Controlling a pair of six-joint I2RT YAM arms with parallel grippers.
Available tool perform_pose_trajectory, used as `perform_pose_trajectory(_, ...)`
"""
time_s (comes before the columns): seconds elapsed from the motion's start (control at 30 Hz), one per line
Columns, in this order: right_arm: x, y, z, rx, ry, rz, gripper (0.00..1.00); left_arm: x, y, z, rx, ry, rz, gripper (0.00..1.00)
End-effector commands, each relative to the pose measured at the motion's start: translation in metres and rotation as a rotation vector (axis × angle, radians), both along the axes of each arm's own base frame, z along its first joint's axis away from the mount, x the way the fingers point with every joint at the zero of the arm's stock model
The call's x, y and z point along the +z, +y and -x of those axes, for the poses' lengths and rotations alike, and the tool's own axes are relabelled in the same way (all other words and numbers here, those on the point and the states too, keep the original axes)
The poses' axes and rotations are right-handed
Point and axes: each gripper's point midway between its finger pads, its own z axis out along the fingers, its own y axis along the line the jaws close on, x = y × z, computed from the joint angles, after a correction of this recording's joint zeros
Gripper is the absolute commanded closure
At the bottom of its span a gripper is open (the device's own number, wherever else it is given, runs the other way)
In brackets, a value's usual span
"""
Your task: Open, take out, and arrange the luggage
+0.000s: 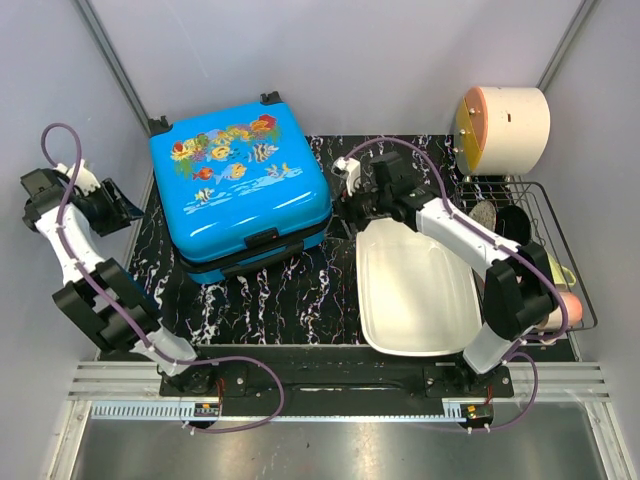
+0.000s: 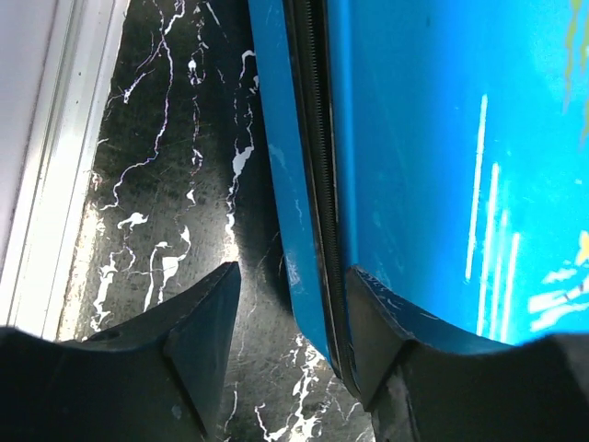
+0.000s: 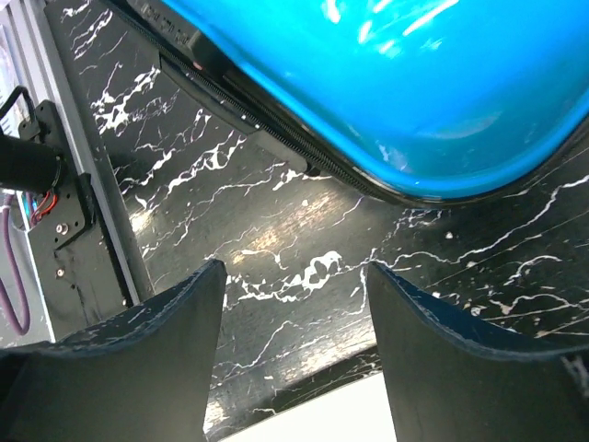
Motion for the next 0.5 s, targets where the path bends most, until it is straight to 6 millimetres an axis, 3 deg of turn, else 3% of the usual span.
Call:
perform_pose_trajectory(0.0, 0.012, 0.008, 0.016, 0.035, 0.008, -0.037, 0.29, -0.018, 0.014, -0.008, -0.01, 0.029, -0.066, 0.47)
perform_pose_trajectory(0.27, -0.011, 0.035, 0.025, 0.047, 0.034, -0.064, 0.3, -0.046, 0.016, -0.036, -0.068, 0.07, -0.016, 0.48)
perform_pose_trajectory(0.47, -0.019, 0.04, 0.026, 0.03, 0.059, -0.072, 0.3, -0.05, 0.006, -0.05, -0.105, 0.055, -0.006, 0.51)
